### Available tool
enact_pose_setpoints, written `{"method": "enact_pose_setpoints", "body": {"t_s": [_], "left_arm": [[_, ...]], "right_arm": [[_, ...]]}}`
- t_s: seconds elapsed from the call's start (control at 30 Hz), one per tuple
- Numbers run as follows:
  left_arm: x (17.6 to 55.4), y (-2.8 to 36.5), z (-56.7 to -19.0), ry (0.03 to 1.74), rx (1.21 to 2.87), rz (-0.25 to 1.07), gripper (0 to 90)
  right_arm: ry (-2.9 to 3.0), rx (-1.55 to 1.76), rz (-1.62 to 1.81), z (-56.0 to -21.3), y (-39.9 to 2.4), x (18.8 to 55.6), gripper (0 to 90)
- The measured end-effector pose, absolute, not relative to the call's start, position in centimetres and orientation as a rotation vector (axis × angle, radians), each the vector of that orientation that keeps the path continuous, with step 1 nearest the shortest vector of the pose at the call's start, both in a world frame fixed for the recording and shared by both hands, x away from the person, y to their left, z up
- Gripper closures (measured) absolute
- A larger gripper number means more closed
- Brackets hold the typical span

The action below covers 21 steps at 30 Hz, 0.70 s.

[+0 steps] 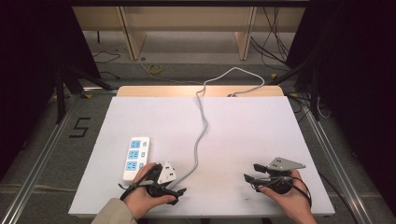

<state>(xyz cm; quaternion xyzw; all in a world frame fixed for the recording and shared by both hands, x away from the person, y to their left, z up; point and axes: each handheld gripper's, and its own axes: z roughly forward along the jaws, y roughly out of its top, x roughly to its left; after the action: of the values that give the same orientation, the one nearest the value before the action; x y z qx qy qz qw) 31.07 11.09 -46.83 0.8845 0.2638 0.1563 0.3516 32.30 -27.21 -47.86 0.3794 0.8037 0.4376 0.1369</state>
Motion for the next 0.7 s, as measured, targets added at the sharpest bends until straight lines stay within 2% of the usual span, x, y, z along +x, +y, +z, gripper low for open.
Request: {"method": "enact_pose_setpoints", "body": {"t_s": [0.43, 0.7], "left_arm": [[31.5, 11.1, -46.3, 0.71, 2.258, 0.427, 38.6], [32.2, 11.3, -45.8, 0.762, 2.25, 0.489, 71.1]], "right_arm": [[2.331, 1.097, 1.259, -48.0, -27.1, 32.4, 40.7], [2.33, 1.098, 1.26, -48.0, -27.1, 32.4, 40.7]]}}
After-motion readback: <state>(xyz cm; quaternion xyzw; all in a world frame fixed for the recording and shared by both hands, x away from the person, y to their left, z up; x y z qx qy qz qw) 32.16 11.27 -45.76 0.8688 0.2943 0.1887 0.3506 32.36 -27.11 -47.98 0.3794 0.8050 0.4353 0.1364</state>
